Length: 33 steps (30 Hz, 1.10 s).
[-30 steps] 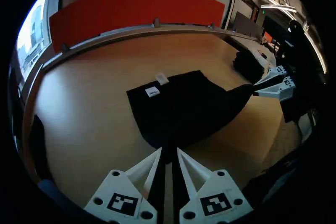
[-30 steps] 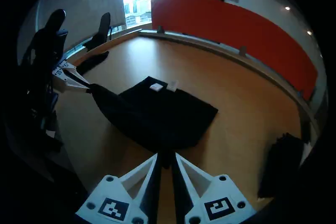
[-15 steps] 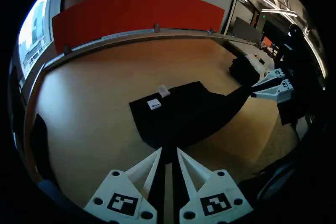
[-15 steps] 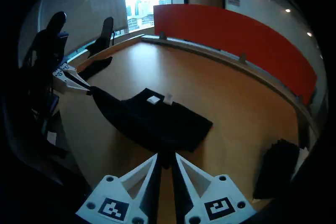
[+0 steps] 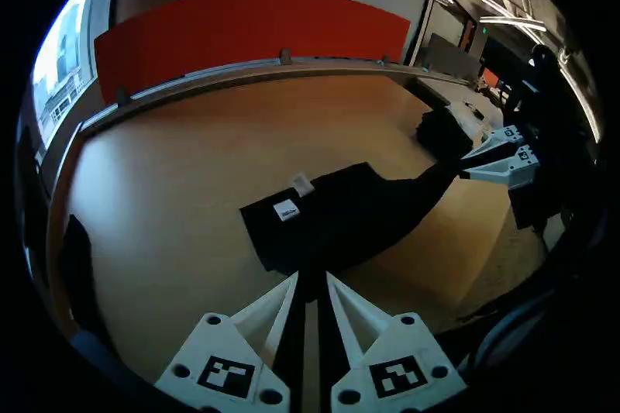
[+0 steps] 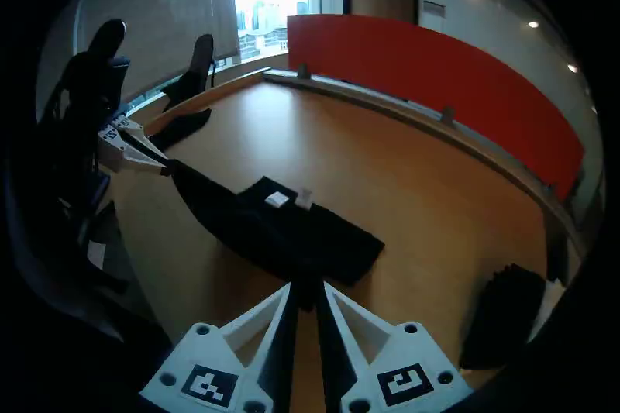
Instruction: Fold towel
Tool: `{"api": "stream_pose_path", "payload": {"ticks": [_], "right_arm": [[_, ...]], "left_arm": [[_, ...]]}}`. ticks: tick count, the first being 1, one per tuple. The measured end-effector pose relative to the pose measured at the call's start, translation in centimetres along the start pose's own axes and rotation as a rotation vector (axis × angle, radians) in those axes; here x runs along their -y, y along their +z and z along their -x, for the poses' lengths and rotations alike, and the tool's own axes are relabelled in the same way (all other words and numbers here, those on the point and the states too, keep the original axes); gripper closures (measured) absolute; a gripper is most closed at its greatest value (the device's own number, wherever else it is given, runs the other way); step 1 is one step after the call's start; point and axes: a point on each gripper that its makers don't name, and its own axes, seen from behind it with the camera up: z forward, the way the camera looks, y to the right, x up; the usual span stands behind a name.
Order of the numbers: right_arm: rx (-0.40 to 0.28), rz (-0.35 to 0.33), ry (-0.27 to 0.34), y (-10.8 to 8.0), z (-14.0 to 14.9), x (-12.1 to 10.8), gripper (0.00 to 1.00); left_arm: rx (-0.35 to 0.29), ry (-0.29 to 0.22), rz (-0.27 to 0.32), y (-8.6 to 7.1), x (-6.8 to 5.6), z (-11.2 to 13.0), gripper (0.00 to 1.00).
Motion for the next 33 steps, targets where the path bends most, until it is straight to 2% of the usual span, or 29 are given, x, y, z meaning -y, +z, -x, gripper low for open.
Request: {"api": "stream_pose_path", "payload": {"ticks": [15, 24, 33], "right_arm": [[0.017, -0.005, -0.005, 0.3, 0.5, 0.0, 0.85], [0.046, -0.021, 0.006, 2.4, 1.3, -0.8, 0.85], [0.078, -0.013, 0.021, 5.2, 2.3, -2.9, 0.85]], "left_arm": [[-0.001, -0.011, 0.002, 0.5, 0.0, -0.1, 0.91], [0.010, -0.007, 0.002, 2.9, 1.1, 0.1, 0.91], [0.026, -0.011, -0.002, 5.8, 2.3, 0.2, 0.91]]}}
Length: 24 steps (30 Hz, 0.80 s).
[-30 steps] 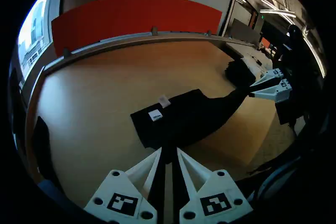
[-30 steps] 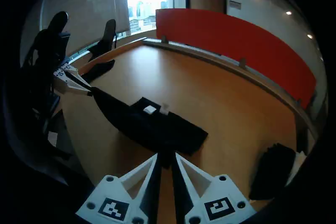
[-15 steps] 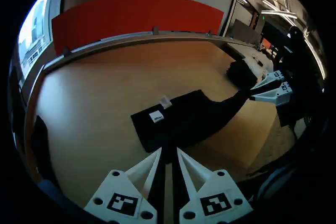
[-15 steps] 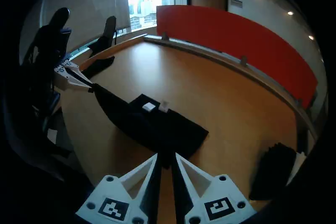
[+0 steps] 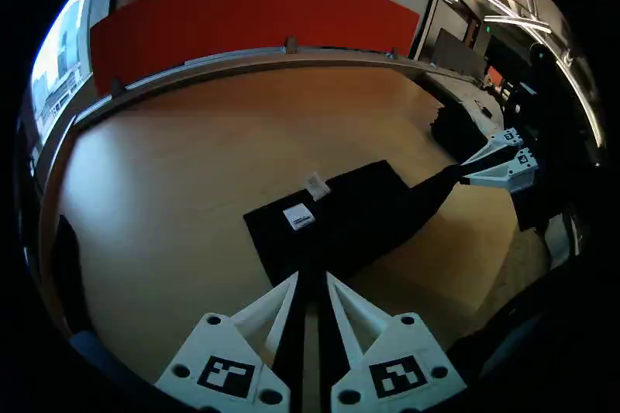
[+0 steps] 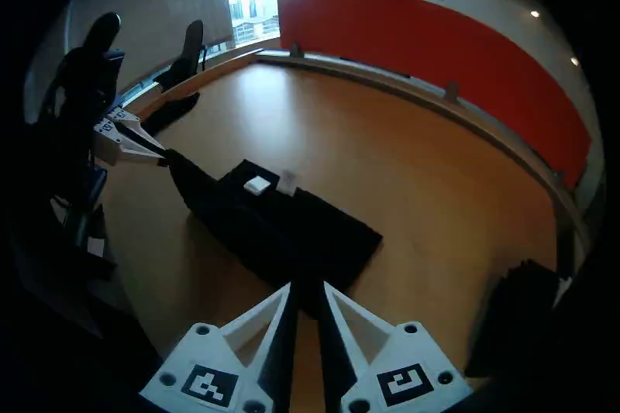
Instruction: Fold towel
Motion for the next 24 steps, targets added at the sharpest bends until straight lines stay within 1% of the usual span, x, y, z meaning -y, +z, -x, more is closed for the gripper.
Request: {"api": "stream_pose_path", "payload": {"ticks": [9, 21, 24], "right_arm": [[0.028, -0.002, -0.010, 1.8, 0.0, -1.1, 0.85], [0.087, -0.002, 0.021, 5.1, 1.0, -2.4, 0.85], [0.111, 0.005, 0.032, 5.9, 1.5, -2.8, 0.84]], "left_arm": [[0.017, 0.006, -0.006, 2.3, 1.1, 0.1, 0.91], [0.055, -0.009, -0.018, 6.3, 2.5, 1.0, 0.91], [0.065, -0.016, -0.017, 7.2, 2.7, 1.4, 0.91]]}}
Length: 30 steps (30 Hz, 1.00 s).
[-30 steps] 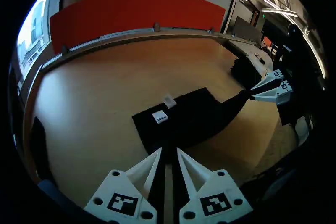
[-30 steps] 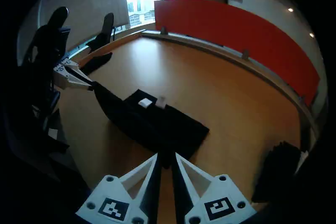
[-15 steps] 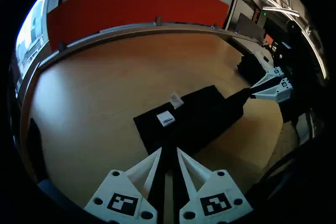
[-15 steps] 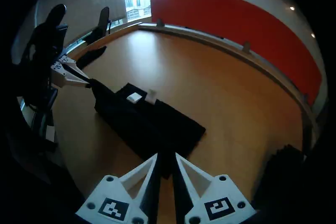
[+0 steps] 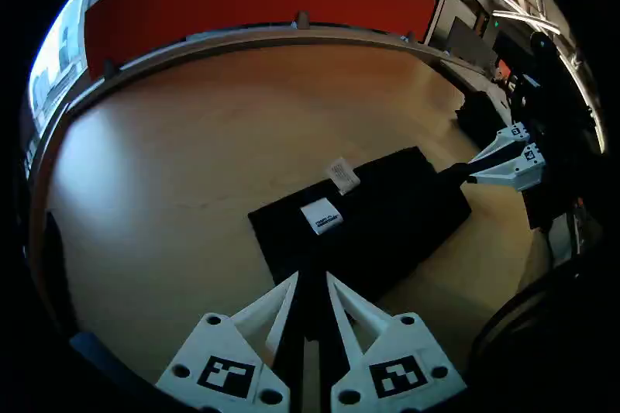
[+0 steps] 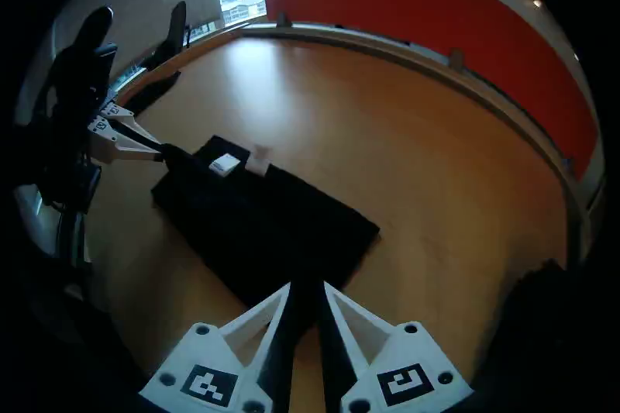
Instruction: Fold towel
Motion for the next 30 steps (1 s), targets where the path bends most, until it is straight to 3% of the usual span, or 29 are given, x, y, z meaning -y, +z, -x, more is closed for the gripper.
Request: {"api": "stream_pose_path", "payload": {"ticks": [14, 18, 23, 30], "right_arm": [[0.030, 0.045, 0.031, 2.6, 0.7, -0.9, 0.79], [0.029, 0.075, 0.045, 3.0, 0.9, -1.4, 0.64], [0.028, 0.112, 0.043, 3.3, 1.1, -2.1, 0.33], [0.018, 0.138, 0.047, 3.4, 0.8, -2.7, 0.24]], "left_arm": [[0.020, 0.022, -0.024, 2.8, 1.1, 0.9, 0.88], [0.022, 0.021, -0.052, 3.2, 1.8, 0.8, 0.78], [0.021, 0.036, -0.080, 3.3, 2.3, 0.7, 0.67], [0.012, 0.065, -0.101, 3.2, 2.8, 0.2, 0.50]]}}
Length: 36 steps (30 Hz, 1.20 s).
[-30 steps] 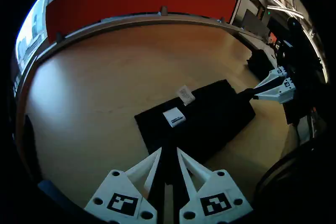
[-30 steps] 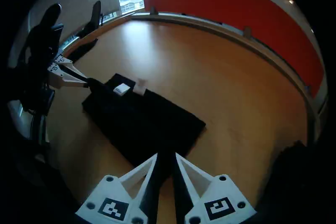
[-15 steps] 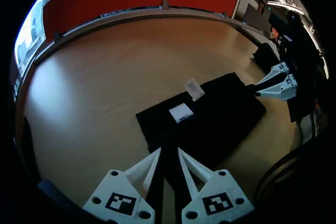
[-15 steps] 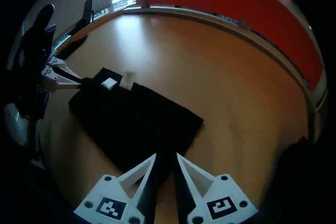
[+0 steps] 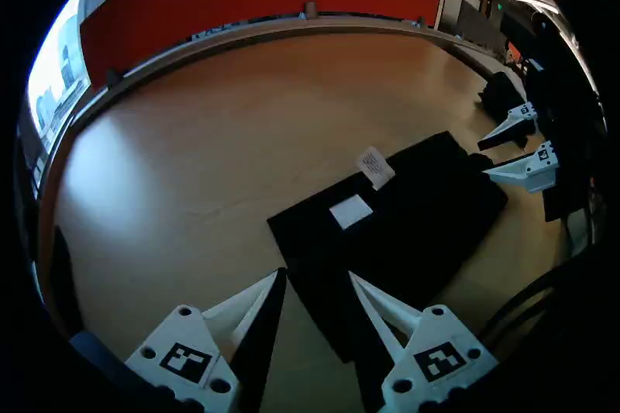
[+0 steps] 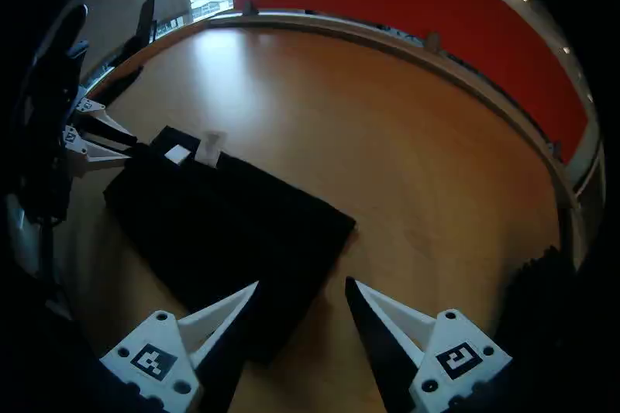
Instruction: Fold towel
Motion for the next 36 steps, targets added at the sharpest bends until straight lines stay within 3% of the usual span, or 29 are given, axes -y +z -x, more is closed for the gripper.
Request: {"api": "stream_pose_path", "payload": {"ticks": [3, 5, 15, 36], "right_arm": [[-0.001, 0.008, 0.000, 0.1, -0.2, -0.3, 0.22], [0.001, 0.016, -0.002, 0.1, -0.3, -0.6, 0.17], [-0.004, 0.027, -0.006, 0.4, -1.1, -1.1, 0.10], [-0.053, 0.080, -0.005, 0.5, -4.9, -3.7, 0.10]], "left_arm": [[0.001, 0.008, -0.006, 0.0, 0.4, -0.1, 0.41], [0.000, 0.011, -0.012, 0.1, 0.7, -0.2, 0.40], [-0.002, 0.031, -0.047, 0.3, 2.1, -0.7, 0.39], [-0.051, 0.057, -0.098, -0.2, 4.6, -4.1, 0.36]]}}
